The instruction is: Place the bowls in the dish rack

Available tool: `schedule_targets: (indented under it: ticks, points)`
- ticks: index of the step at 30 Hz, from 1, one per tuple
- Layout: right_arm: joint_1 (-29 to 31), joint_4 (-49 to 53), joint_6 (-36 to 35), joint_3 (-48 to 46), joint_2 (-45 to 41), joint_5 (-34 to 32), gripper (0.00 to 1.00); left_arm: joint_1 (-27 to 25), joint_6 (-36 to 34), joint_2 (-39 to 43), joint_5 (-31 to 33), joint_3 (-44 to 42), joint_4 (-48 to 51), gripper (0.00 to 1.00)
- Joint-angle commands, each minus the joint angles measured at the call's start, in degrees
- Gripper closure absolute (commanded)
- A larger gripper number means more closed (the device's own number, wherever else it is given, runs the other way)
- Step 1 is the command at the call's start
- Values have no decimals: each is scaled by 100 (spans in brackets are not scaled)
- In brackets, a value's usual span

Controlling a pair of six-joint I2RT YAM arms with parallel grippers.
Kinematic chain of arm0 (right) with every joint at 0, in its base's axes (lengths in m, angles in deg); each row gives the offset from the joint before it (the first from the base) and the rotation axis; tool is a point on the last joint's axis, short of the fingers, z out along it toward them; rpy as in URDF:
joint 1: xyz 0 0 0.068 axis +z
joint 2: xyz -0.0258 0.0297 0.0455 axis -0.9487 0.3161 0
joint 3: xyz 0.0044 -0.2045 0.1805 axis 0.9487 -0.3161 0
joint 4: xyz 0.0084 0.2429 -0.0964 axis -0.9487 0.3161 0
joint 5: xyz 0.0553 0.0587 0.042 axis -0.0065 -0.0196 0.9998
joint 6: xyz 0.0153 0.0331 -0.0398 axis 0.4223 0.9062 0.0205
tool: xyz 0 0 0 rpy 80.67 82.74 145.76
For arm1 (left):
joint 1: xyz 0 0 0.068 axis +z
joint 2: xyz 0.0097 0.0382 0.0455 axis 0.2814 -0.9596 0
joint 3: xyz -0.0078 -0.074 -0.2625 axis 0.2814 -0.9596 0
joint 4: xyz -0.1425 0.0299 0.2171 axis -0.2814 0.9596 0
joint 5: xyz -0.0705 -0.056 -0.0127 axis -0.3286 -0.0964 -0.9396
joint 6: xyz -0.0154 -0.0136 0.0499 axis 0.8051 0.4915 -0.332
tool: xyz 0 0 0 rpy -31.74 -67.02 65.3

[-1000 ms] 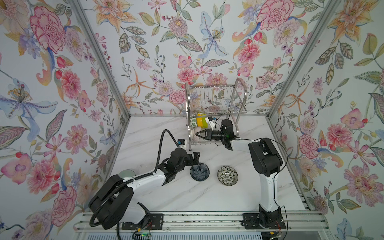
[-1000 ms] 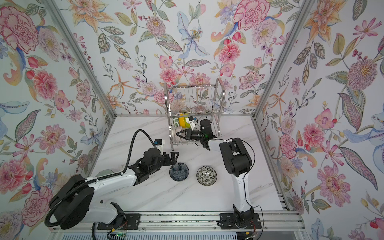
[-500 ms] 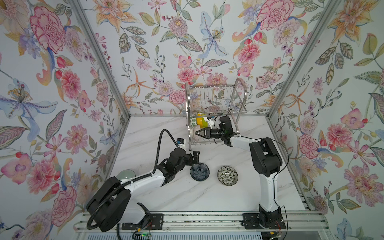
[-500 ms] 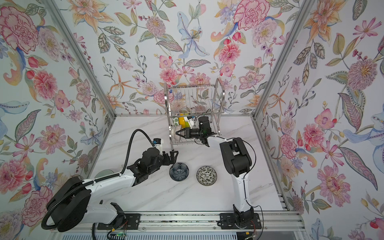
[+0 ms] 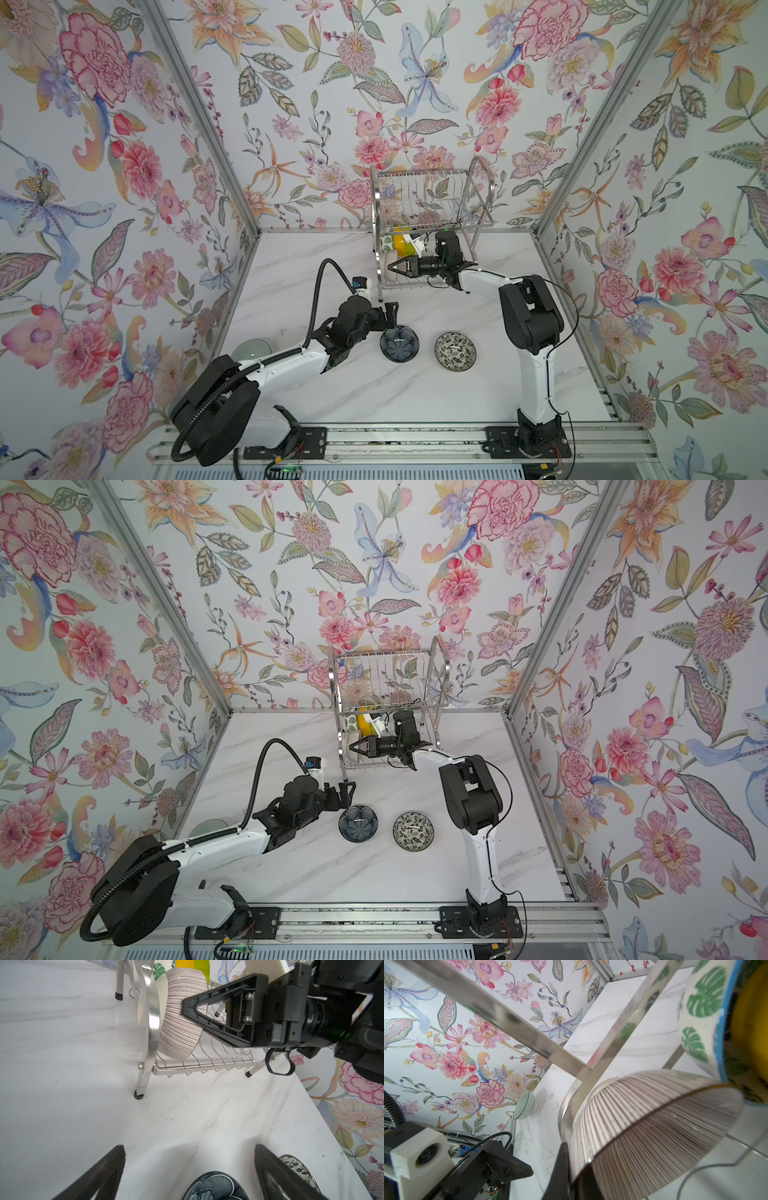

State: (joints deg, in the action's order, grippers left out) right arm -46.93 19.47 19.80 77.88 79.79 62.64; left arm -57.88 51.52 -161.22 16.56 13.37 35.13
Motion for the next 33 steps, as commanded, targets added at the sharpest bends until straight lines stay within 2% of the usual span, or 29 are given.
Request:
schedule_targets:
  ticks: [1,8,20,33]
  points:
    - [-20,630,-220,5,101,-396,100,-41,-80,129,167,-87,82,1]
    - [-82,690,-160,55,83,-428,100,-43,-62,127,169,-76,79,1]
    - [-126,437,600,109,231,-583,98,-47,39,91,135,-117,12,1]
    - [-197,764,731,304,320,-950,97,-47,82,136,158,-199,-8,1]
